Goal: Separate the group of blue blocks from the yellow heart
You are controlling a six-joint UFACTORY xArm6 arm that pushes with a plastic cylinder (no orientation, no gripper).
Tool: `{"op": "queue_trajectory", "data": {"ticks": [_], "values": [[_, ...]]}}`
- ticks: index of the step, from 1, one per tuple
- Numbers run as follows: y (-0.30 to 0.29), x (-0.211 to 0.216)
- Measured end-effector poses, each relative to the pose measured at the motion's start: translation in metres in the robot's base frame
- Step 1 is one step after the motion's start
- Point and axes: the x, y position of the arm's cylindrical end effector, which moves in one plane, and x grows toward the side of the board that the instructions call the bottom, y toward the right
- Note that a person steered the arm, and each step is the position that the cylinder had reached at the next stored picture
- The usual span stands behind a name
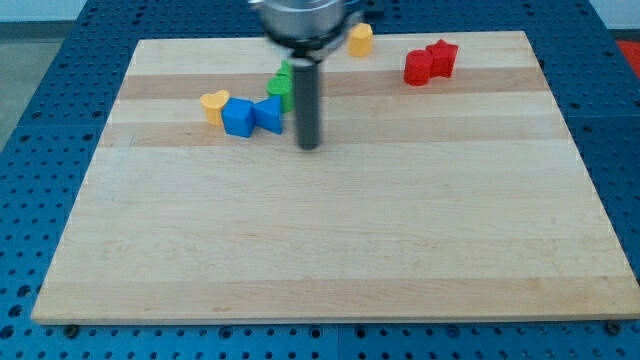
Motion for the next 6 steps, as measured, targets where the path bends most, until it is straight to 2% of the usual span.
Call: {"op": "queue_trajectory", "data": {"ticks": [1,2,3,6], "values": [[-0.098,0.009],[-0.157,-0.017],[-0.146,-0.030],[0.034,-0.053]]}}
